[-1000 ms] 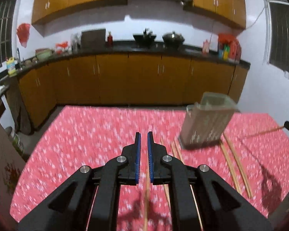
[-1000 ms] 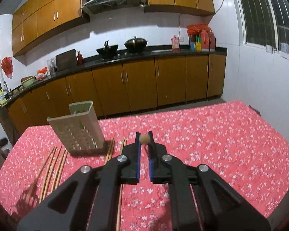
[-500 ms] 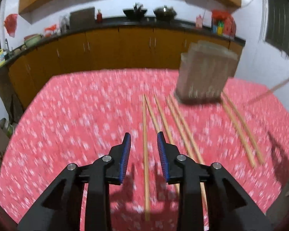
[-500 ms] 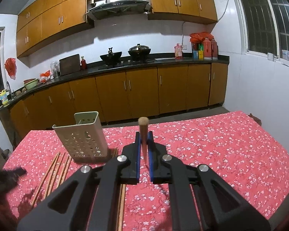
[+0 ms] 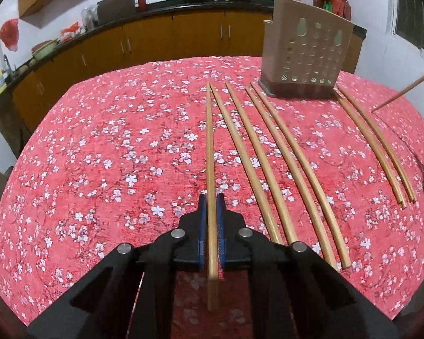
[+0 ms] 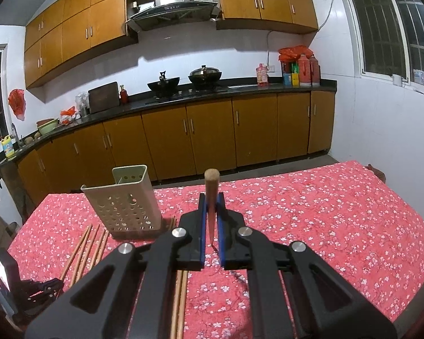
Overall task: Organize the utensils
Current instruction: 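Tilt the left tool's chopstick upright while the right tool turns its chopstick upright, then lower the left tool's chopstick into the holder while the right tool inserts its chopstick, then open both tools and pull them back from the holder, then grasp another chopstick with the left tool while the right tool grasps one too, then lift and turn the left tool's chopstick upright while the right tool does likewise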
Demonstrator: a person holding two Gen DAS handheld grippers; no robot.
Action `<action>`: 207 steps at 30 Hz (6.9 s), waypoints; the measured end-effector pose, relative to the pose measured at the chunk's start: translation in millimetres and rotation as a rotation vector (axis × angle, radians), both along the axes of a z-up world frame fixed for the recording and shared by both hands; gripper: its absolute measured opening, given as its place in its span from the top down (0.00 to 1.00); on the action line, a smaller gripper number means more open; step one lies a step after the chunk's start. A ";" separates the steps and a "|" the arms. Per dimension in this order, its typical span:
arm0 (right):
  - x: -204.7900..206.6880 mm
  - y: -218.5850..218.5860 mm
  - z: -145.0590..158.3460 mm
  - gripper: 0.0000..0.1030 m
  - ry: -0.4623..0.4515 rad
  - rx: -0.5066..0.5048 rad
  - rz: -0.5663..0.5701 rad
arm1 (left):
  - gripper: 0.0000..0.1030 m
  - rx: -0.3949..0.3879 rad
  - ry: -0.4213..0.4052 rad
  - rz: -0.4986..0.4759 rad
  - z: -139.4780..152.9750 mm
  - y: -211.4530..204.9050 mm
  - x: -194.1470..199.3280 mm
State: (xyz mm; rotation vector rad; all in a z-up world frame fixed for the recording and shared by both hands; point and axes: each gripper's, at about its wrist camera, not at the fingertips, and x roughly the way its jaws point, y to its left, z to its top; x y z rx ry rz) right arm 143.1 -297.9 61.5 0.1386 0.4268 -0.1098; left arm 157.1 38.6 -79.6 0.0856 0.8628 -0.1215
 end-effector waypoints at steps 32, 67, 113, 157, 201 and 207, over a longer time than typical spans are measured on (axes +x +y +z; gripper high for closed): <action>7.7 -1.5 96.0 0.92 -0.221 0.036 0.049 | 0.93 -0.118 -0.510 0.067 222.7 29.1 23.5; 103.9 76.8 73.0 0.64 -0.236 0.012 0.146 | 0.43 -0.242 -0.608 -0.003 217.8 -68.7 97.5; 50.8 40.5 -154.6 0.92 0.478 0.008 0.067 | 0.24 -0.048 -0.074 0.084 24.3 -0.2 0.2; 73.4 10.7 -158.1 0.92 0.438 -0.005 0.010 | 0.87 -0.038 0.023 0.058 -0.9 4.7 54.6; 32.2 -3.3 -42.8 0.92 0.129 -0.011 -0.006 | 0.90 -0.078 -0.170 0.058 90.0 26.9 30.5; 31.7 0.6 -49.7 0.92 0.149 -0.016 0.004 | 0.90 -0.081 -0.014 0.026 36.5 20.9 28.0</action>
